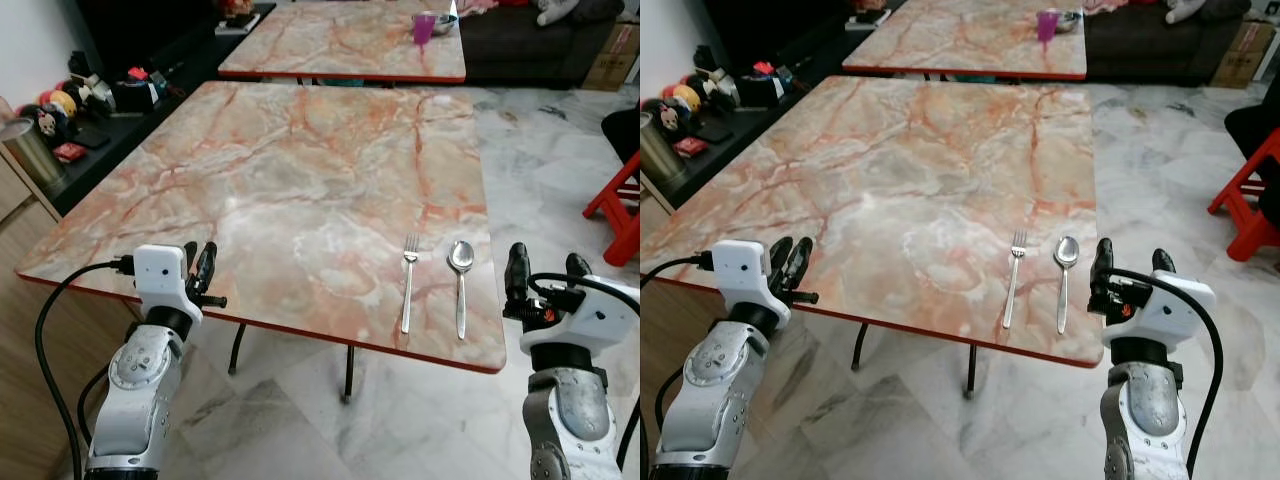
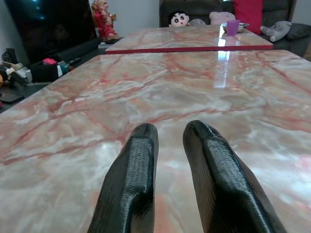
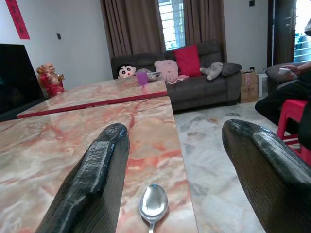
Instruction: Setting the table
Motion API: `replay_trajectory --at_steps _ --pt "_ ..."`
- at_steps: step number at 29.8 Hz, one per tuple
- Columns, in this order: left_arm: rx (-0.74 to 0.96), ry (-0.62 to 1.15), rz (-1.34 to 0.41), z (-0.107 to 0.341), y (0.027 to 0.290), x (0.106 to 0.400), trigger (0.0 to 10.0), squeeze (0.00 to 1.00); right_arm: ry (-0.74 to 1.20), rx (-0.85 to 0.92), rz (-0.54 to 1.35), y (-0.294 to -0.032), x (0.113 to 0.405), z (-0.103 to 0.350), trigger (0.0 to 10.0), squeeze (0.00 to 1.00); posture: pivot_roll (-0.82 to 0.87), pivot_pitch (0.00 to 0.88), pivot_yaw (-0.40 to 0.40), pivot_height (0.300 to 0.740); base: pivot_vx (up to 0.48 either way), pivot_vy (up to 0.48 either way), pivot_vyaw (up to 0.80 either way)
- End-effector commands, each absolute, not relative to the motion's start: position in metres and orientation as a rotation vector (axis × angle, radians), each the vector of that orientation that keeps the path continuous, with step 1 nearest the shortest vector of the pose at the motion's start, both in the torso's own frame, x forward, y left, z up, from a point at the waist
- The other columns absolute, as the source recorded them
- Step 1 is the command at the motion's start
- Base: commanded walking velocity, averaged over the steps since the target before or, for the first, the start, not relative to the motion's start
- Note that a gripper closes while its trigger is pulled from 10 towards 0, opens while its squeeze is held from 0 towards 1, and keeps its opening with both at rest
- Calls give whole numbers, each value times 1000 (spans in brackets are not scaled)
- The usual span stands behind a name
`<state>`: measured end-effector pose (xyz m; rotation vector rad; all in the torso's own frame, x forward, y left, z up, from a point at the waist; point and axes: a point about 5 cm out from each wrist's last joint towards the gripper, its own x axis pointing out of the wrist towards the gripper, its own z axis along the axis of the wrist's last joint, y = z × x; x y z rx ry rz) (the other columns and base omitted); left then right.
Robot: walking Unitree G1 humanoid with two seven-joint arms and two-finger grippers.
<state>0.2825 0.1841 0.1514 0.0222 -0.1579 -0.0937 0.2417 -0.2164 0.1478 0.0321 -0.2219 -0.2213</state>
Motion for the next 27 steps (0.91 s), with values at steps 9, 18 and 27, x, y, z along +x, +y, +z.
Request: replay_trajectory --at_steps 9,18,27 --pt "43 -147 -92 150 187 282 10000 0 -226 32 -223 -216 242 149 10000 0 44 77 47 740 336 0 0" --pt "37 -153 -91 150 187 282 10000 0 -227 31 -224 -216 242 150 10000 0 43 76 48 740 115 0 0" --pt "41 -151 -92 150 186 282 10000 0 -211 23 -249 -223 241 146 10000 0 42 78 47 740 0 0 0"
